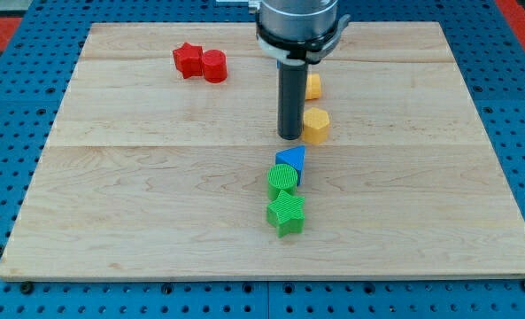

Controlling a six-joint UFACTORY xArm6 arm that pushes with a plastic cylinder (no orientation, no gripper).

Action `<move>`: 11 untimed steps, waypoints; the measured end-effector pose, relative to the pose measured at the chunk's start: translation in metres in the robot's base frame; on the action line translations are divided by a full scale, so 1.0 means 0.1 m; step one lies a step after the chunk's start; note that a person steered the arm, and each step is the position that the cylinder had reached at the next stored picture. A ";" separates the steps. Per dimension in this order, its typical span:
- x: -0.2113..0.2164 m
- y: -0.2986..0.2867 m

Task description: Move the triangle to the top left of green star

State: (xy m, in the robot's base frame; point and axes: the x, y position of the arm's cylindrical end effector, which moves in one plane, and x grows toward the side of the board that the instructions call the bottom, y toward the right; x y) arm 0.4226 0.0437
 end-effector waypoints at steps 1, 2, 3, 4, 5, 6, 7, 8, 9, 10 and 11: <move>0.21 0.35; 0.38 0.08; 0.38 -0.52; 0.51 -0.77; 0.55 -0.94; 0.69 -0.94; 0.92 -0.94; 0.89 -0.95; 0.36 -0.92; 0.28 -0.48; 0.53 -0.39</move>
